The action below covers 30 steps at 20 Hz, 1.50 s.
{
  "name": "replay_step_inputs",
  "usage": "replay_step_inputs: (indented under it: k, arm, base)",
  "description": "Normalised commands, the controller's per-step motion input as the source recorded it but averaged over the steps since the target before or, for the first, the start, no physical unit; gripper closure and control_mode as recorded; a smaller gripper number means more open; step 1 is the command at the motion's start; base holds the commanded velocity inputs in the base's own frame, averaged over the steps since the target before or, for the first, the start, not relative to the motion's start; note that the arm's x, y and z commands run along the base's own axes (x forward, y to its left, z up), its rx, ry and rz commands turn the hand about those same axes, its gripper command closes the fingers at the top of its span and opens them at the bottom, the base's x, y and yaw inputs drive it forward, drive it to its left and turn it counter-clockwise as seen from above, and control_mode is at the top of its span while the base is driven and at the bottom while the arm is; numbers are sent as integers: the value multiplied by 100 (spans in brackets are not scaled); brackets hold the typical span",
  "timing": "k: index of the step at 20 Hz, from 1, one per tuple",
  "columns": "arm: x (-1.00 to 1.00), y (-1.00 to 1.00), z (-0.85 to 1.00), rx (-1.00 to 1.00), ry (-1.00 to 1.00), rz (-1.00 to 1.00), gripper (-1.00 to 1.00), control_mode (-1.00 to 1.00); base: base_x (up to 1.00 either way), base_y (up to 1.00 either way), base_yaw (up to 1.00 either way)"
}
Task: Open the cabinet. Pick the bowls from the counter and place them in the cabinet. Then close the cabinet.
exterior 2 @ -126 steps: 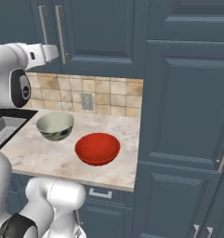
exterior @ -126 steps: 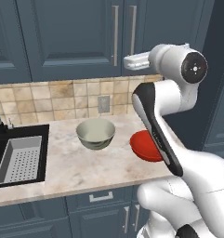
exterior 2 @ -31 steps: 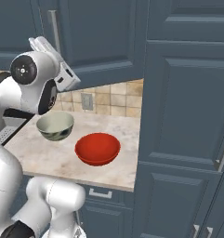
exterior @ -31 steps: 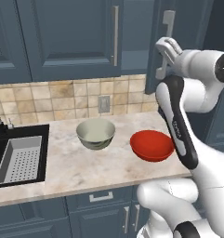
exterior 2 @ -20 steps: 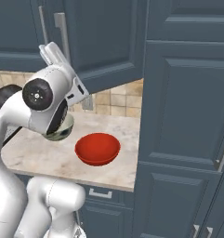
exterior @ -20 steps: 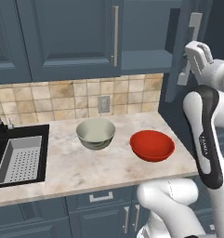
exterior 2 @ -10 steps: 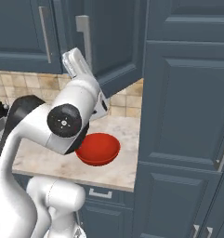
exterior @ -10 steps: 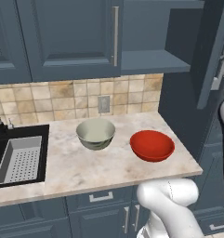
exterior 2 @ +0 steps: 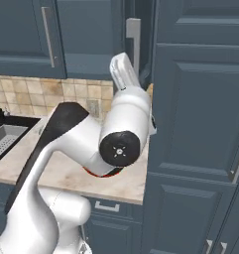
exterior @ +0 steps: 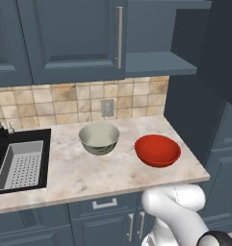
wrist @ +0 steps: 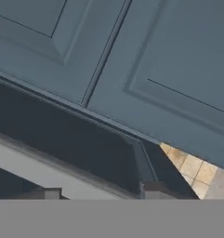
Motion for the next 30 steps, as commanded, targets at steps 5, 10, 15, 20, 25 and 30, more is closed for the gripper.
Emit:
replay_step_inputs:
  k: [5, 10, 15, 20, 25, 30]
  arm:
    - [-69, -100, -1, 14, -24, -12, -100, -100]
    - [-71, -92, -5, 9, -23, -31, -100, -100]
    - [-46, -69, -3, 0, -17, -53, -100, -100]
    - [-55, -30, -3, 3, -10, -42, -100, -100]
    - [-63, 92, -9, -9, -15, -20, -100, -100]
    - [-50, 100, -36, -22, -16, -12, -100, -100]
  base:
    - [0, 0, 0]
    - [0, 0, 0]
    - [0, 0, 0]
    - [0, 0, 0]
    - [0, 0, 0]
    - [0, 0, 0]
